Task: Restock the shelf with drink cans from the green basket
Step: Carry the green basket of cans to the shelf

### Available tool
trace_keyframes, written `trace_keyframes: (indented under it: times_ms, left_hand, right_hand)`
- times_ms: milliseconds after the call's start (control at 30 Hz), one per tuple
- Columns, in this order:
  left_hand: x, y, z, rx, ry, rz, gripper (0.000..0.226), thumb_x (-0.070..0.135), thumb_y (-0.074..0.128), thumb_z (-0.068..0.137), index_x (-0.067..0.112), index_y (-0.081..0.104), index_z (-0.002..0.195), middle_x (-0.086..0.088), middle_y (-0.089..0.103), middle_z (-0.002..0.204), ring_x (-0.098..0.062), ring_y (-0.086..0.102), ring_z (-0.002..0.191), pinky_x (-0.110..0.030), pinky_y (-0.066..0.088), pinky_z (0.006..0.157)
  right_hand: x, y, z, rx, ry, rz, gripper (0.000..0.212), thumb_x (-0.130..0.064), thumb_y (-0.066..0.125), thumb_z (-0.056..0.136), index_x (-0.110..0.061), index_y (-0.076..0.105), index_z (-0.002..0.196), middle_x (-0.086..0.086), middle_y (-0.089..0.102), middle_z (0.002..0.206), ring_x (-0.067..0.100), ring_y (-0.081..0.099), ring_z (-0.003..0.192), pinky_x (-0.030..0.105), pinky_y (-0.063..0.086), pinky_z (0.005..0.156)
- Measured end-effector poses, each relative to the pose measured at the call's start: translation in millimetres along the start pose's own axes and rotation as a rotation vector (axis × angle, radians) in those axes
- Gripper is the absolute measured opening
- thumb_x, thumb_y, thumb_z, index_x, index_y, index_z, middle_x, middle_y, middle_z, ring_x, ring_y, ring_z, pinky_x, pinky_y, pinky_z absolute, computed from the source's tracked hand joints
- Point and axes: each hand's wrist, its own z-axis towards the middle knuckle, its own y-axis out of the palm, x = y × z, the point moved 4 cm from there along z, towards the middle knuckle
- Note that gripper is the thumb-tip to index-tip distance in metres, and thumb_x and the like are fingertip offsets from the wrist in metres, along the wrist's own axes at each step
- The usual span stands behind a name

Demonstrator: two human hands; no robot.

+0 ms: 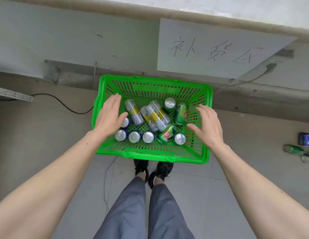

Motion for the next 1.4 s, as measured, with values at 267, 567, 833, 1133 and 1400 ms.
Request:
trace_keyframes:
  times_ms: [267, 567, 833, 1133, 1400]
  left_hand:
    - [-32, 11, 7, 0.01, -0.263, -0.027, 0.083, 0.026, 0.054, 0.095, 0.003, -0.002, 0.151, -0.02, -0.013, 0.158, -0.033, -0.01, 0.147, -0.041, 0.002, 0.119]
    - [-45, 24, 8, 0.022, -0.342, -0.035, 0.084, 0.016, 0.054, 0.095, -0.002, -0.007, 0.149, -0.018, -0.016, 0.158, -0.029, -0.013, 0.147, -0.034, 0.0, 0.119]
    - [-55, 25, 7, 0.097, -0.53, -0.032, 0.095, -0.01, 0.058, 0.081, 0.002, -0.006, 0.15, -0.015, 0.002, 0.159, -0.033, 0.012, 0.145, -0.042, 0.024, 0.116]
    - [-62, 16, 5, 0.076, -0.571, 0.015, 0.09, -0.009, 0.047, 0.085, 0.026, -0.001, 0.152, -0.024, 0.039, 0.127, -0.046, 0.051, 0.106, -0.052, 0.043, 0.086]
    - [-58, 6, 3, 0.108, -0.54, 0.009, 0.069, -0.006, 0.051, 0.084, 0.009, 0.018, 0.144, -0.022, 0.046, 0.126, -0.044, 0.052, 0.109, -0.051, 0.043, 0.084]
  right_hand:
    - [12, 24, 7, -0.044, 0.25, 0.028, 0.112, -0.041, 0.079, 0.078, -0.001, 0.007, 0.154, 0.016, 0.002, 0.164, 0.032, 0.006, 0.151, 0.042, 0.017, 0.122]
    - [23, 34, 13, -0.055, 0.492, 0.134, 0.106, -0.025, 0.075, 0.085, -0.005, -0.002, 0.155, 0.012, 0.008, 0.163, 0.027, 0.013, 0.15, 0.043, 0.024, 0.117]
    - [33, 38, 6, -0.07, 0.708, 0.119, 0.085, -0.025, 0.055, 0.099, -0.047, -0.008, 0.152, 0.02, 0.053, 0.122, 0.039, 0.059, 0.105, 0.049, 0.044, 0.083]
    - [34, 38, 6, -0.021, 0.721, 0.058, 0.071, -0.021, 0.05, 0.1, -0.028, 0.004, 0.154, 0.018, 0.054, 0.129, 0.038, 0.058, 0.111, 0.046, 0.042, 0.084]
    - [38, 36, 2, 0.05, 0.76, 0.137, 0.029, -0.016, 0.051, 0.1, -0.003, 0.035, 0.12, 0.021, 0.058, 0.121, 0.041, 0.058, 0.103, 0.042, 0.036, 0.073]
